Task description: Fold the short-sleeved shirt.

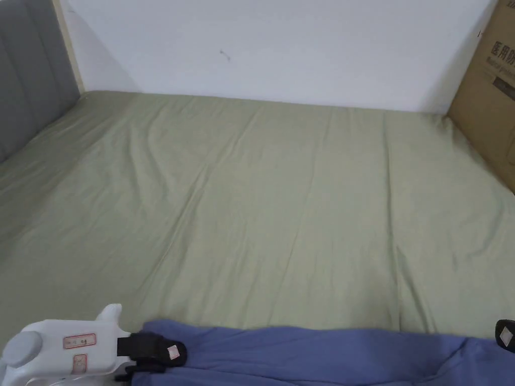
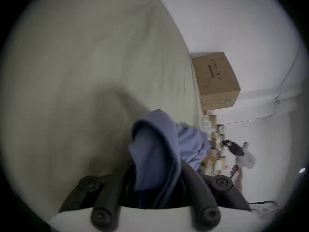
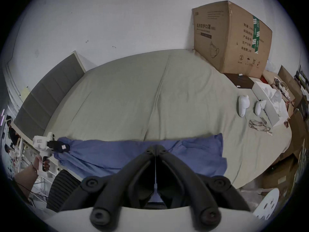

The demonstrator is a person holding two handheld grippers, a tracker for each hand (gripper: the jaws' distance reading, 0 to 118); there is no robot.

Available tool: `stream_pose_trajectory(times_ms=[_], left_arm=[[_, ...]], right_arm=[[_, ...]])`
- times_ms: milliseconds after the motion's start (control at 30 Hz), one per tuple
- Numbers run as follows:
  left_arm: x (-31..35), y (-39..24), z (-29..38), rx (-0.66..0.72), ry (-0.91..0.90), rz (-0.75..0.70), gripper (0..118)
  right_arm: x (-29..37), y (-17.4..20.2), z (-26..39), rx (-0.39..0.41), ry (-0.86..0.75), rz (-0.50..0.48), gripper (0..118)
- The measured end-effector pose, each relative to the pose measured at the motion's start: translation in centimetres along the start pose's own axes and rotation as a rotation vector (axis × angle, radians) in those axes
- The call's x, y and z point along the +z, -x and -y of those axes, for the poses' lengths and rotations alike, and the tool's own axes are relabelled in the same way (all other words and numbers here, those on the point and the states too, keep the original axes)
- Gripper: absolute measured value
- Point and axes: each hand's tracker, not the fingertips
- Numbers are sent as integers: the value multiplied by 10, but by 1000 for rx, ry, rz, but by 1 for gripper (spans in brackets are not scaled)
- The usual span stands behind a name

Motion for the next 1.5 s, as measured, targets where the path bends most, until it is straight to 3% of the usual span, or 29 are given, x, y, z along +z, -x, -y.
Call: stream_pose_trajectory(times_ms=[100,167,233,400,567,633,700,733,767,900,933,967,1033,1067,1100,1300,1433,1500], left_arm=[[47,-29,-1,-81,-209,-195,6],[68,-62,3,-303,-204,-521,6],[72,-81,8,-444,-179,-697,6],[51,-124,4,-337,-146,-419,6],[-52,-169,12,-284,75,-144,14],[-95,-178,23,-260,137,-95,47],[-125,-180,26,-214,190,-50,98],[-133,-180,26,-202,204,-26,111],[-137,-185,32,-200,202,-19,114],[-111,-193,28,-283,132,-64,112],[-99,-192,26,-311,113,-105,106],[-85,-189,24,-346,76,-141,91],[-66,-185,23,-392,34,-222,19],[-63,-182,24,-403,36,-270,3],[-65,-178,25,-409,36,-298,4],[-119,-174,47,-345,211,-143,4],[-178,-176,67,-380,293,-190,3],[-180,-173,65,-331,275,-144,2]], right_arm=[[4,-1,-1,9,-19,-12,0],[5,-5,0,-17,-20,-52,0],[6,-7,3,-22,-22,-61,0],[3,-14,12,-16,-11,-60,0],[3,-23,20,-62,-10,-89,0],[4,-26,21,-69,-6,-95,0],[5,-26,21,-65,-3,-94,0],[6,-27,21,-62,-3,-91,0],[7,-28,20,-60,-3,-92,0],[6,-30,17,-54,-12,-103,0],[6,-29,16,-51,-14,-106,0],[6,-28,16,-49,-16,-110,0],[3,-28,14,-42,-18,-114,0],[2,-27,14,-39,-19,-113,0],[1,-27,14,-38,-21,-111,0],[-4,-33,18,-67,-16,-109,0],[0,-38,22,-70,-10,-96,0],[0,-39,24,-65,-8,-85,0]])
